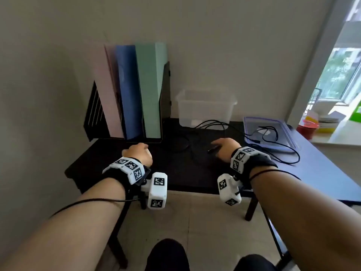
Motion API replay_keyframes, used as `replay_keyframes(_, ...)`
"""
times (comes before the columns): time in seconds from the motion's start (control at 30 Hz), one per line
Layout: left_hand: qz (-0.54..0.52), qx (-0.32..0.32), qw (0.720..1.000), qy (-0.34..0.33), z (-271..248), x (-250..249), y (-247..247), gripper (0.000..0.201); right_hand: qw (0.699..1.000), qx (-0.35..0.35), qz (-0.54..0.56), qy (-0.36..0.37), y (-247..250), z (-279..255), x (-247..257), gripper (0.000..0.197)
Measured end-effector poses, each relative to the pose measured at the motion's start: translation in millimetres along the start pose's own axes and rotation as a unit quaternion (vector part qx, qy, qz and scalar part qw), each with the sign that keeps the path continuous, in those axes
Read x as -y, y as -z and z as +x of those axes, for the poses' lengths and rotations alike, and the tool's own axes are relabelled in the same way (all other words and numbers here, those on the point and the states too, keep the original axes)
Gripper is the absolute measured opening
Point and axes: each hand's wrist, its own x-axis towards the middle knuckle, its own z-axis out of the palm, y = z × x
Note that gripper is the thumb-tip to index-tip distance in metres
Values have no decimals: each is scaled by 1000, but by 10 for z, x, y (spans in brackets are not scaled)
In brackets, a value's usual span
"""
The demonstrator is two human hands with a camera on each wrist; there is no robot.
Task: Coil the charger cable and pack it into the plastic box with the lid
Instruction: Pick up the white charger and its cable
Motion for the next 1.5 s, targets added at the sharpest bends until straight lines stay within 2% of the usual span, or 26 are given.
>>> replay_keyframes(0.13, -37, 2, 999, 22, 55, 98, 55, 45, 992, 48, -118, -16, 40, 69, 42, 37)
replay_keyframes(0.27, -150, 25, 988, -34, 61, 56, 59, 60, 989, 40, -145, -8, 87, 86, 104, 35)
replay_keyframes(0.37, -239, 40, 964, -113, 3, -93, 70, 60, 990, 50, -132, -10, 94, 71, 106, 30)
replay_keyframes(0.47, -310, 57, 934, -170, -46, -265, 87, 61, 983, 69, -172, -5, 114, 79, 129, 23)
replay_keyframes(0.6, -366, 85, 905, -197, -31, -430, 81, 56, 978, 87, -188, 5, 149, 66, 133, 19)
replay_keyframes(0.67, -389, 88, 895, -199, -23, -491, 81, 57, 991, 56, -120, 29, 142, 53, 101, 10)
replay_keyframes(0.73, -393, 82, 894, -198, -17, -539, 86, 60, 997, 3, -17, 70, 135, 74, 99, 14)
replay_keyframes(0.83, -405, 77, 890, -194, 1, -603, 76, 61, 978, -63, 147, 131, 196, 82, 154, 26)
replay_keyframes(0.93, -407, 87, 888, -193, 25, -648, 62, 62, 961, -94, 202, 162, 289, 39, 246, 29)
replay_keyframes(1.03, -409, 97, 887, -193, 43, -684, 41, 64, 966, -103, 147, 187, 315, 22, 321, 23)
replay_keyframes(1.13, -409, 96, 886, -197, 58, -706, 16, 63, 969, -115, 80, 203, 327, -26, 395, 8)
replay_keyframes(1.37, -390, 91, 891, -213, 58, -726, -1, 65, 969, -113, -4, 220, 422, -110, 483, 8)
replay_keyframes(1.5, -390, 94, 890, -218, 35, -749, -4, 64, 970, -96, -7, 222, 487, -143, 529, 9)
